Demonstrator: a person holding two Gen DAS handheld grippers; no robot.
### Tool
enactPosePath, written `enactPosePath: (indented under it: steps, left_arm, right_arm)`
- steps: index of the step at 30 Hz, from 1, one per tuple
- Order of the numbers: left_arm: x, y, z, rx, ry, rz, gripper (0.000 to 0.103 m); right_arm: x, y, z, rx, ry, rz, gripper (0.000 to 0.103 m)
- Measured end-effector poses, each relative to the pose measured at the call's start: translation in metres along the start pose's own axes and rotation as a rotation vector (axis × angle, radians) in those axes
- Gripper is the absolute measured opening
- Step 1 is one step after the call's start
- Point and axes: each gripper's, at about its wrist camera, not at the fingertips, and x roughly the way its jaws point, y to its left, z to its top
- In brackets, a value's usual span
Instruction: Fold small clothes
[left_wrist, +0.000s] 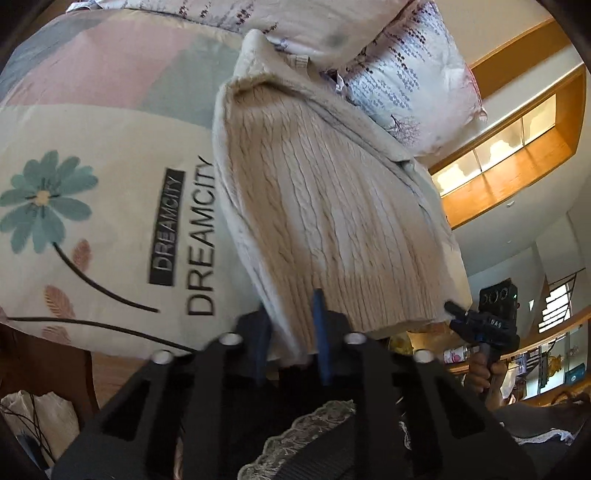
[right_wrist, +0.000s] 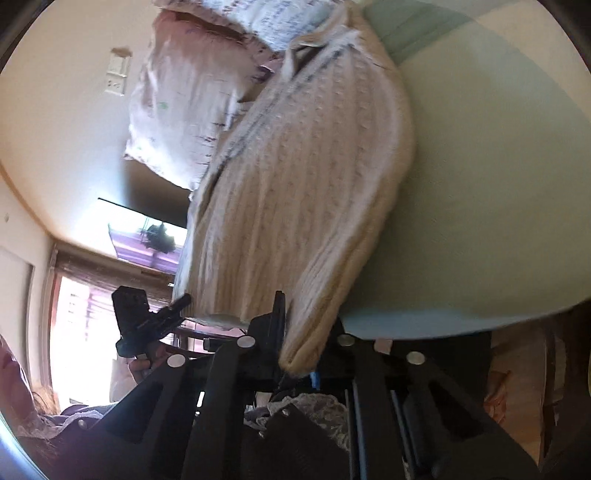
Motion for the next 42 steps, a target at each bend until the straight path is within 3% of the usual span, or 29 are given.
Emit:
enactPosePath:
  steps: [3,5,9,12,15,18,20,21,22,23,24,26,30,32,33,34,36,39,42]
  left_arm:
    - [0.002,-0.006,0.022,0.028,-0.033,-0.040,0.007]
    - [-0.008,-0.008,0.050,0.050,-0.086,-0.066,0.007]
    - [-0.023,-0.023,0.158,0.152,-0.290,0.001,0.006]
    - [-0.002,-0.030,0.236,0.158,-0.373,0.068,0.006]
    - [0.035,-0.023,0.285,0.126,-0.376,0.120,0.007]
    - [0.092,0.001,0.319,0.040,-0.258,0.198,0.012]
    - [0.102,0.020,0.321,-0.039,-0.216,0.181,0.024]
    - [0.097,0.027,0.317,-0.067,-0.225,0.148,0.046]
    - [0.086,0.035,0.310,-0.089,-0.247,0.092,0.064]
    - [0.077,0.039,0.304,-0.092,-0.258,0.070,0.069]
    - [0.073,0.041,0.299,-0.088,-0.259,0.061,0.072]
    - [0.069,0.048,0.290,-0.087,-0.225,0.055,0.072]
    - [0.085,0.059,0.275,-0.122,-0.133,0.037,0.067]
    - [0.098,0.061,0.270,-0.139,-0.101,0.015,0.057]
    - [0.099,0.058,0.267,-0.135,-0.127,0.019,0.053]
    - [0.106,0.056,0.267,-0.138,-0.112,0.001,0.031]
    - [0.111,0.061,0.263,-0.216,-0.116,-0.028,0.021]
    - [0.100,0.041,0.264,-0.240,-0.172,-0.137,0.018]
    - [0.094,-0.023,0.274,-0.161,-0.217,-0.294,0.017]
  right_arm:
    - [-0.006,0.019,0.027,-0.058,-0.081,0.043,0.007]
    - [-0.011,0.041,0.065,-0.131,-0.155,0.040,0.007]
    - [-0.011,0.074,0.153,-0.251,-0.291,0.040,0.007]
    - [0.009,0.078,0.221,-0.286,-0.373,0.043,0.007]
    - [0.055,0.061,0.288,-0.234,-0.432,-0.016,0.007]
    - [0.107,0.020,0.321,-0.106,-0.361,-0.204,0.012]
    - [0.119,0.001,0.327,-0.033,-0.305,-0.264,0.021]
    - [0.115,-0.002,0.324,-0.022,-0.305,-0.248,0.045]
    - [0.106,-0.003,0.320,-0.026,-0.327,-0.218,0.061]
    - [0.092,-0.002,0.312,-0.041,-0.386,-0.197,0.097]
    - [0.079,0.000,0.305,-0.060,-0.443,-0.185,0.102]
    - [0.061,0.003,0.295,-0.099,-0.475,-0.163,0.102]
    - [0.053,-0.003,0.287,-0.096,-0.428,-0.136,0.102]
    - [0.051,-0.009,0.282,-0.089,-0.389,-0.135,0.102]
    - [0.047,-0.012,0.277,-0.085,-0.374,-0.133,0.102]
    - [0.049,-0.013,0.270,-0.084,-0.365,-0.131,0.102]
    - [0.046,-0.014,0.264,-0.073,-0.357,-0.122,0.102]
    - [0.029,-0.026,0.252,-0.062,-0.366,-0.102,0.102]
    - [0.007,-0.029,0.243,-0.069,-0.411,-0.124,0.102]
